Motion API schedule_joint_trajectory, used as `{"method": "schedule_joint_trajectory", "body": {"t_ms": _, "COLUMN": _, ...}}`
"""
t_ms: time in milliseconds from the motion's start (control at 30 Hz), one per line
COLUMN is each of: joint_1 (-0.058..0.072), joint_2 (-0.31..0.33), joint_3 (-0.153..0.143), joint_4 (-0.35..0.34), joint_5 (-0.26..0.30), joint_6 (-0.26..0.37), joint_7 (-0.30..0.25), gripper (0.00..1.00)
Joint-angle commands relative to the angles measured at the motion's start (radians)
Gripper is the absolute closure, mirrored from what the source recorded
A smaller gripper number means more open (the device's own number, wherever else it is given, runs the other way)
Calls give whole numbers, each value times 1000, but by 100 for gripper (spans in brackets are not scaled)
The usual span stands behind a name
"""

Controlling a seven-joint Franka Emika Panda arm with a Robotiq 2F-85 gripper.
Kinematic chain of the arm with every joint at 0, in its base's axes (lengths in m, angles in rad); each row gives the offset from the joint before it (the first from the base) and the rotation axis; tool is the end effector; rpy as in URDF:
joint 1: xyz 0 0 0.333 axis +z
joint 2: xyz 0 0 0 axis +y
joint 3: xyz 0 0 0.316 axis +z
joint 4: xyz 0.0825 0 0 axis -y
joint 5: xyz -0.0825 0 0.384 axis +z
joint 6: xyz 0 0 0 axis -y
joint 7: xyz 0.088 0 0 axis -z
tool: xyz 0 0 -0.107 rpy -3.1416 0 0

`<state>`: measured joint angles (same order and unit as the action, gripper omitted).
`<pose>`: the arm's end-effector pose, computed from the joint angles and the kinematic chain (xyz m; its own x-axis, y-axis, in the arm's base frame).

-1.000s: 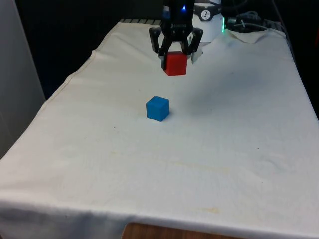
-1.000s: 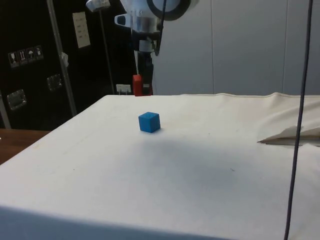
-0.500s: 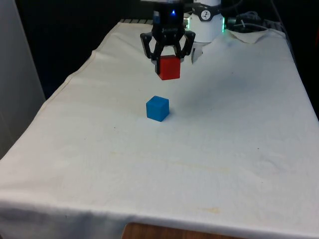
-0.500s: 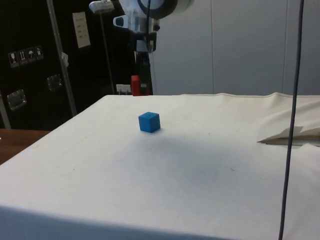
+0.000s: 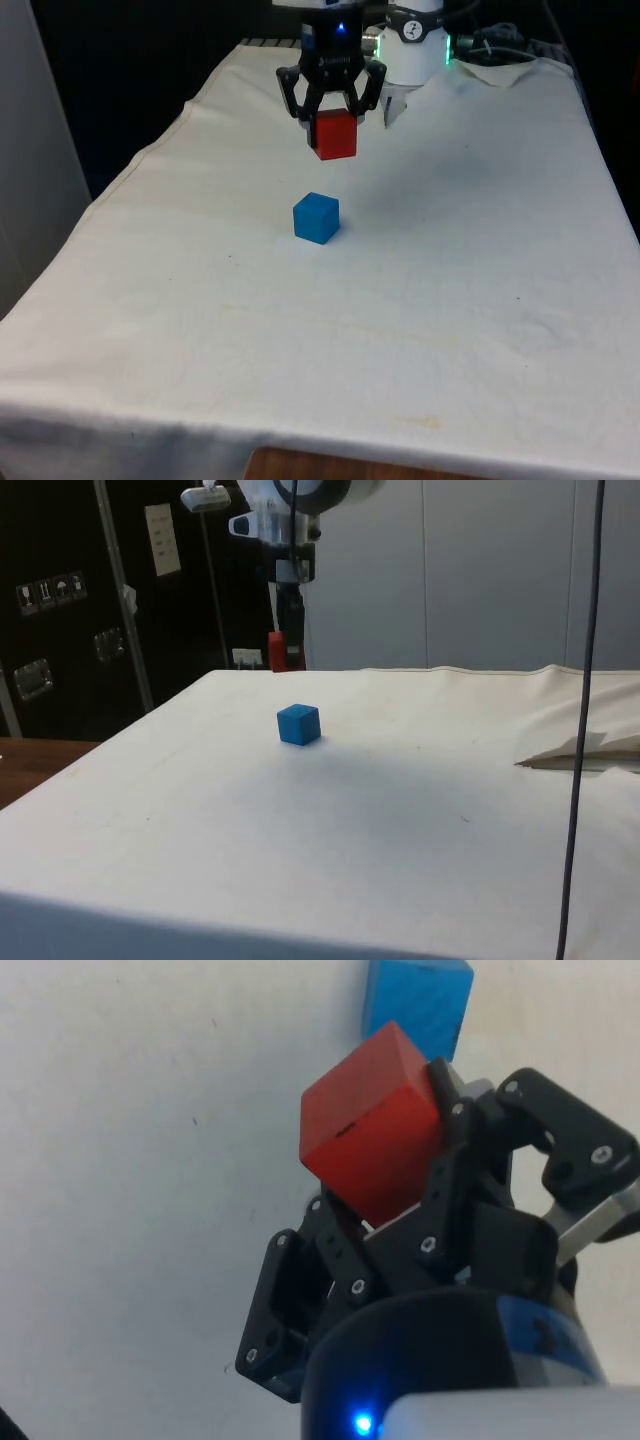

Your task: Stack the two cubes.

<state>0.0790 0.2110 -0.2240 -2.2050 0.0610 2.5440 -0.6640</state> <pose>0.5586 -0.0811 0.3002 0.8809 0.4623 0.1019 0.4550 -0.8862 0.0871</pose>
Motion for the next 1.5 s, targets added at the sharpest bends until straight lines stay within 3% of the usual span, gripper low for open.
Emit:
{"method": "schedule_joint_trajectory", "body": {"t_ms": 0, "joint_1": -2, "joint_2": 8, "joint_3": 1, "joint_4": 13, "joint_5": 4, "joint_6": -21, "joint_7": -5, "gripper": 100}}
{"method": "schedule_joint_trajectory", "body": {"t_ms": 300, "joint_1": -3, "joint_2": 32, "joint_3": -6, "joint_4": 43, "joint_5": 4, "joint_6": -56, "joint_7": -8, "gripper": 100}}
{"method": "schedule_joint_trajectory", "body": {"t_ms": 400, "joint_1": 0, "joint_2": 35, "joint_3": -9, "joint_4": 42, "joint_5": 0, "joint_6": -49, "joint_7": -1, "gripper": 100}}
{"method": "schedule_joint_trajectory", "body": {"t_ms": 600, "joint_1": -6, "joint_2": 56, "joint_3": -10, "joint_4": 54, "joint_5": 11, "joint_6": -46, "joint_7": -13, "gripper": 100}}
{"method": "schedule_joint_trajectory", "body": {"t_ms": 667, "joint_1": -1, "joint_2": 56, "joint_3": -16, "joint_4": 51, "joint_5": 0, "joint_6": -47, "joint_7": -2, "gripper": 100}}
{"method": "schedule_joint_trajectory", "body": {"t_ms": 900, "joint_1": -8, "joint_2": 86, "joint_3": -13, "joint_4": 65, "joint_5": 18, "joint_6": -37, "joint_7": -16, "gripper": 100}}
{"method": "schedule_joint_trajectory", "body": {"t_ms": 933, "joint_1": -1, "joint_2": 82, "joint_3": -20, "joint_4": 61, "joint_5": 2, "joint_6": -38, "joint_7": -2, "gripper": 100}}
{"method": "schedule_joint_trajectory", "body": {"t_ms": 967, "joint_1": -8, "joint_2": 88, "joint_3": -14, "joint_4": 67, "joint_5": 18, "joint_6": -37, "joint_7": -17, "gripper": 100}}
{"method": "schedule_joint_trajectory", "body": {"t_ms": 1200, "joint_1": -8, "joint_2": 103, "joint_3": -21, "joint_4": 77, "joint_5": 13, "joint_6": -37, "joint_7": -15, "gripper": 100}}
{"method": "schedule_joint_trajectory", "body": {"t_ms": 1233, "joint_1": -3, "joint_2": 99, "joint_3": -26, "joint_4": 72, "joint_5": 3, "joint_6": -37, "joint_7": -4, "gripper": 100}}
{"method": "schedule_joint_trajectory", "body": {"t_ms": 1267, "joint_1": -8, "joint_2": 104, "joint_3": -22, "joint_4": 78, "joint_5": 12, "joint_6": -37, "joint_7": -14, "gripper": 100}}
{"method": "schedule_joint_trajectory", "body": {"t_ms": 1467, "joint_1": -8, "joint_2": 112, "joint_3": -25, "joint_4": 84, "joint_5": 12, "joint_6": -36, "joint_7": -13, "gripper": 100}}
